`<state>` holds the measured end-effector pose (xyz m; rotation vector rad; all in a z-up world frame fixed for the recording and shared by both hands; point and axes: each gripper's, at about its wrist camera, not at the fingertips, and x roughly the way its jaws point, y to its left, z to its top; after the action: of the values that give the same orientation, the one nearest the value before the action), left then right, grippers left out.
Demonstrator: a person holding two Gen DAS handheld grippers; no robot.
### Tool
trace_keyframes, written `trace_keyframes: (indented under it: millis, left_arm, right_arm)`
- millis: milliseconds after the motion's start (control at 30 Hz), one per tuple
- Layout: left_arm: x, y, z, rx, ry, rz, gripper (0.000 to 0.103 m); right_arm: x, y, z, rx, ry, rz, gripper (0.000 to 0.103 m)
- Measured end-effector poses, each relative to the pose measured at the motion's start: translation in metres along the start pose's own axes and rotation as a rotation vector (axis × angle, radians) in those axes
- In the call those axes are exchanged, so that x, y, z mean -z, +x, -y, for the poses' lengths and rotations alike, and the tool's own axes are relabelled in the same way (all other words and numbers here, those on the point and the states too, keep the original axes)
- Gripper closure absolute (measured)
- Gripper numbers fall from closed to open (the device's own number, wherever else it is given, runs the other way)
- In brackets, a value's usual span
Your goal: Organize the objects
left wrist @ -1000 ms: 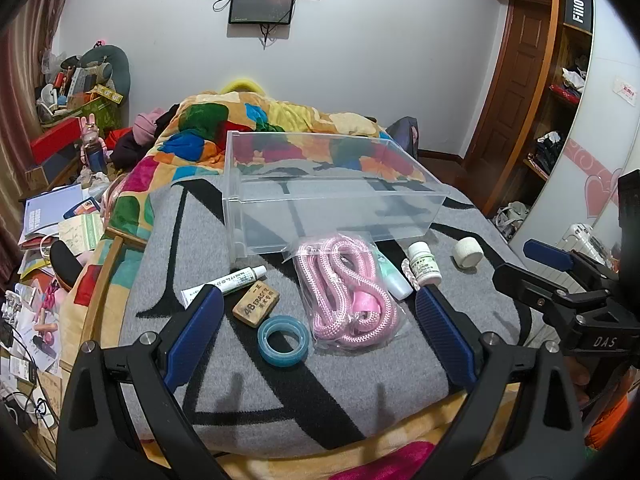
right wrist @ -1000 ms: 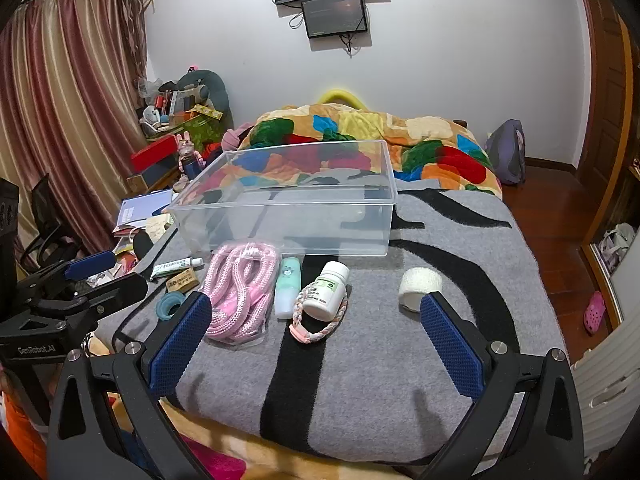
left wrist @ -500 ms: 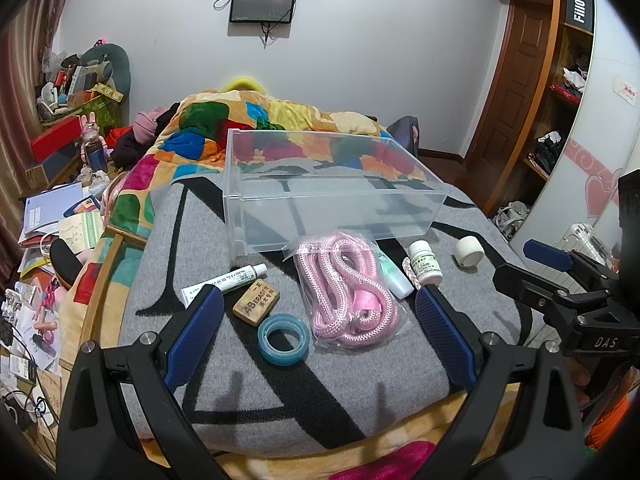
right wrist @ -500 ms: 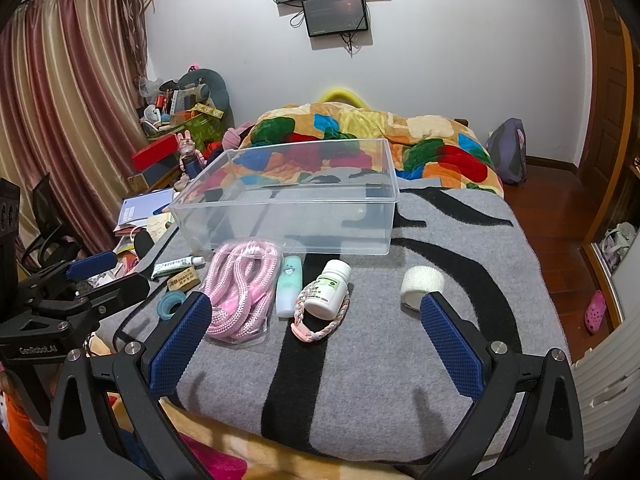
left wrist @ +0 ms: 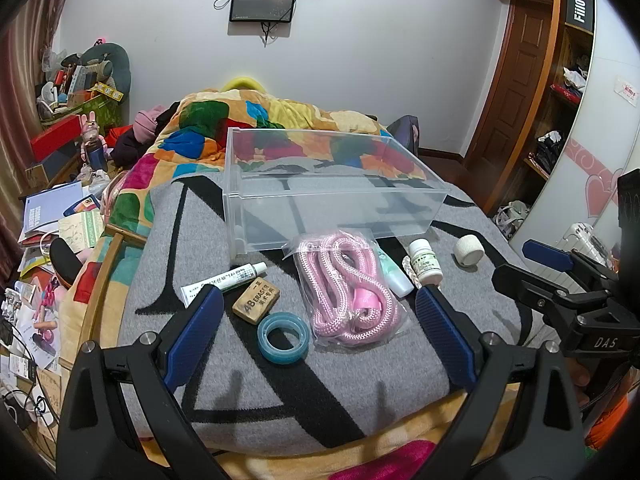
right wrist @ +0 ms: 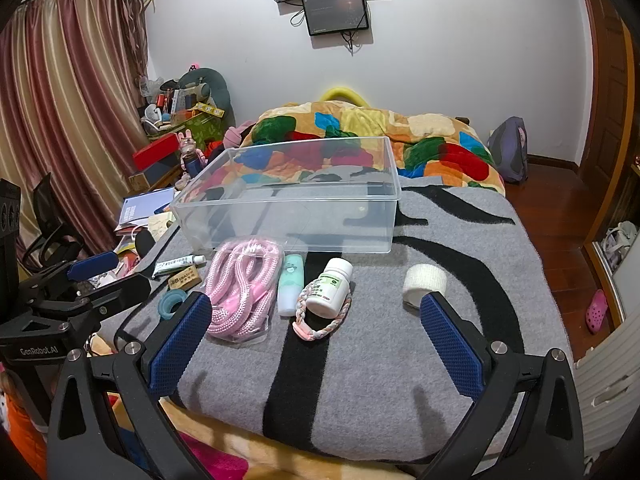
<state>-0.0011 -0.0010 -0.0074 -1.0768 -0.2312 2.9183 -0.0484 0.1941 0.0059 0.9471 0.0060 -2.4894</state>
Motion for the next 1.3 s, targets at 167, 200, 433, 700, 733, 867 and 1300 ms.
trace_keyframes:
  millis: [167, 200, 433, 700, 733, 867, 1300]
  left_arm:
    - [0.0001, 0.0, 0.0001, 0.0, 0.0, -0.001, 0.005]
    - [0.0001, 0.0, 0.0001, 0.0, 0.0, -0.001, 0.005]
    - [-0.0001, 0.0002, 0.0003, 0.0, 0.0, -0.001, 0.005]
    - [-0.0001, 0.0003, 0.0004, -0.001, 0.0, -0.002, 0.005]
    - [-0.0003, 0.0003, 0.0004, 0.0, 0.0, -0.001, 0.005]
    - [-0.0005, 0.0004, 0.0005, 0.0, 0.0, -0.001, 0.005]
    - [0.0059, 0.0045, 0.0016, -0.003, 0.011, -0.002, 0.005]
  right_arm:
    - [0.0004, -0.0003, -0.0004, -0.002, 0.0, -0.001, 0.0]
    - [0.0003, -0.0003, -0.0003, -0.002, 0.0, -0.001, 0.0]
    - [0.0003, -0.0001, -0.0008, -0.002, 0.001, -0.003, 0.0]
    - [0.0, 0.0001, -0.0007, -0.002, 0.001, -0.003, 0.0]
    - [0.0004, -0.0001, -0.0013, -0.002, 0.001, -0.003, 0.0]
    - [0.0, 0.0, -0.0009, -0.002, 0.002, -0.003, 0.0]
    - [0.0009, 0.0036, -0.0002, -0.007, 0.012, -0.012, 0.0]
